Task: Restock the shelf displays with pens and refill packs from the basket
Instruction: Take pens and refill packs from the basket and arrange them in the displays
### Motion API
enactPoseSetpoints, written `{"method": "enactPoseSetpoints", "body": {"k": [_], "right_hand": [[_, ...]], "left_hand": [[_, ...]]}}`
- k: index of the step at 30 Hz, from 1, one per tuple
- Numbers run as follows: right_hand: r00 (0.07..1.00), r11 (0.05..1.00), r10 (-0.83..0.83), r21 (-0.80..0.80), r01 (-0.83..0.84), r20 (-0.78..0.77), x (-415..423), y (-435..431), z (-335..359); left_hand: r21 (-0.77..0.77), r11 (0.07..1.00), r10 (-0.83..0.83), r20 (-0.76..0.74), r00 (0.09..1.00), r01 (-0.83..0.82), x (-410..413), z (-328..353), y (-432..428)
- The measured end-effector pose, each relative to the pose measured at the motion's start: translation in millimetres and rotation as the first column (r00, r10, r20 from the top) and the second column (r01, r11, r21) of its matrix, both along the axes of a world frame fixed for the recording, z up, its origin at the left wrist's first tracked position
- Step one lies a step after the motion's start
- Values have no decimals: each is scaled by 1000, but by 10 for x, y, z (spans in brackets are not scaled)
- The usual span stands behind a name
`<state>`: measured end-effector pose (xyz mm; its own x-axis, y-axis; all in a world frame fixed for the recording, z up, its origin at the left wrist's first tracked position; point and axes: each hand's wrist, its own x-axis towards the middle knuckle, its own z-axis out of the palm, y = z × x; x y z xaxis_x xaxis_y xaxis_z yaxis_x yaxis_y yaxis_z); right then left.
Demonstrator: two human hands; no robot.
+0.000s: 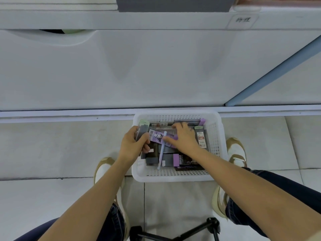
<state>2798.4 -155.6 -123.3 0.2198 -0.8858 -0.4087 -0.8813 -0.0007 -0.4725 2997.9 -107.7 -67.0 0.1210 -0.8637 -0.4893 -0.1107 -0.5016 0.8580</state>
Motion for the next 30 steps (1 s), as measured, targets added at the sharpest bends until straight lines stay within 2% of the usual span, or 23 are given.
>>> {"method": "enactPoseSetpoints", "body": {"k": [3, 6, 9, 14, 19, 23, 26, 30], "right_hand": [[1000, 1000, -4, -24, 4, -5, 100, 69, -15], [993, 997, -57, -50, 62, 107, 141, 166, -25], [991, 998, -68, 2, 68, 111, 128, 127, -11], [998, 997, 52, 51, -54, 26, 34, 5, 35], [984, 972, 163, 159, -172, 69, -67, 58, 30], [967, 946, 253, 207, -250, 13, -79, -69, 80], [969, 936, 240, 252, -246, 58, -121, -129, 120], [967, 944, 210, 226, -240, 148, -220, -236, 267]], "left_hand": [[-7, 1000, 1, -6, 1000, -1, 0, -2, -8], [1, 1000, 12, -27, 1000, -12, 9, 0, -12], [5, 1000, 20, -35, 999, -20, 15, -1, -13], [10, 1000, 23, -54, 998, -23, 13, 3, -20], [9, 1000, 20, -38, 999, -20, 16, -5, -26], [10, 1000, 21, -57, 998, -21, 20, 7, -20], [15, 1000, 21, -65, 998, -20, 26, 8, -24], [15, 1000, 13, -47, 999, -13, 23, 33, -37]]}}
